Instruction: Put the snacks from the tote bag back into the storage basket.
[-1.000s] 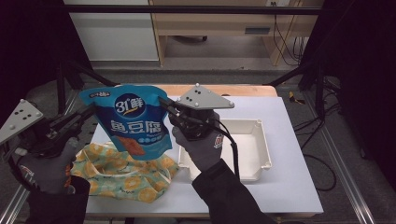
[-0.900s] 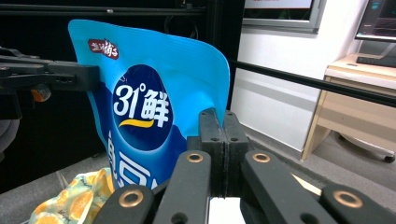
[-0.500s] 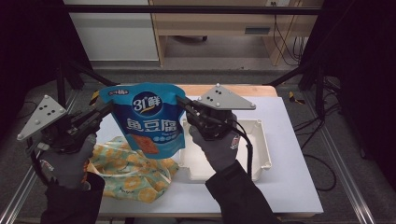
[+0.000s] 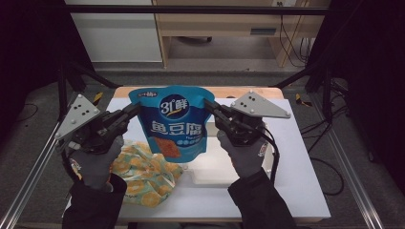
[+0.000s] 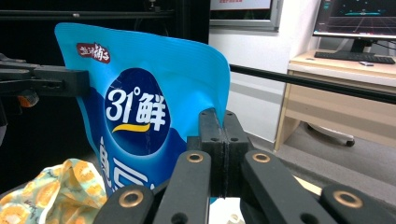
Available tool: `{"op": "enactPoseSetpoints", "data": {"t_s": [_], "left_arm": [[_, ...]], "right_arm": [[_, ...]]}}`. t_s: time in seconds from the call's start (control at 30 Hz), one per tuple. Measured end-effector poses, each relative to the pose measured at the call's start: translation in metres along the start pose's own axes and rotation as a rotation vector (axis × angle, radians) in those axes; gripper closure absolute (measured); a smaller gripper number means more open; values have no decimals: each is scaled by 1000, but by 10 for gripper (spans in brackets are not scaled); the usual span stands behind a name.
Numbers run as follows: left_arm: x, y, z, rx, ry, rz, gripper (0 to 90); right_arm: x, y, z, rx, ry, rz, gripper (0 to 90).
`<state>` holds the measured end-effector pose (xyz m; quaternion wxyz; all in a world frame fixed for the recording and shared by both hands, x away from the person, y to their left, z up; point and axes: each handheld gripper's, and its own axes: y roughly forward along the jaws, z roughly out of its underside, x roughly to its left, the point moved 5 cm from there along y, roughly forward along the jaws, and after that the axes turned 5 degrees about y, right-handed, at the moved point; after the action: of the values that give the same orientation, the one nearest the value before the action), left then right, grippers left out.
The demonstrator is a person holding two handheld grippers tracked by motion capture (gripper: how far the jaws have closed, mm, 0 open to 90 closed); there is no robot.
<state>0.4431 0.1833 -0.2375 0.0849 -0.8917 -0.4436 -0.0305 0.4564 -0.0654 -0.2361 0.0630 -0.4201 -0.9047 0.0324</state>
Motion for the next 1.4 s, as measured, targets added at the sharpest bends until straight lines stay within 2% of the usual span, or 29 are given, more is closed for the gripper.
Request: {"op": "enactPoseSetpoints", "data": {"t_s": [0.77, 0.8, 1.4], "left_arm": [[-28, 33, -1, 6, -1, 61, 900], [-28, 35, -2, 0, 13, 59, 900], [-48, 61, 9, 29, -2, 109, 900]], "right_arm": [[-31, -29, 6, -8, 12, 64, 900], [-33, -30, 6, -8, 11, 65, 900], [-55, -47, 21, 1, 36, 107, 900]]}}
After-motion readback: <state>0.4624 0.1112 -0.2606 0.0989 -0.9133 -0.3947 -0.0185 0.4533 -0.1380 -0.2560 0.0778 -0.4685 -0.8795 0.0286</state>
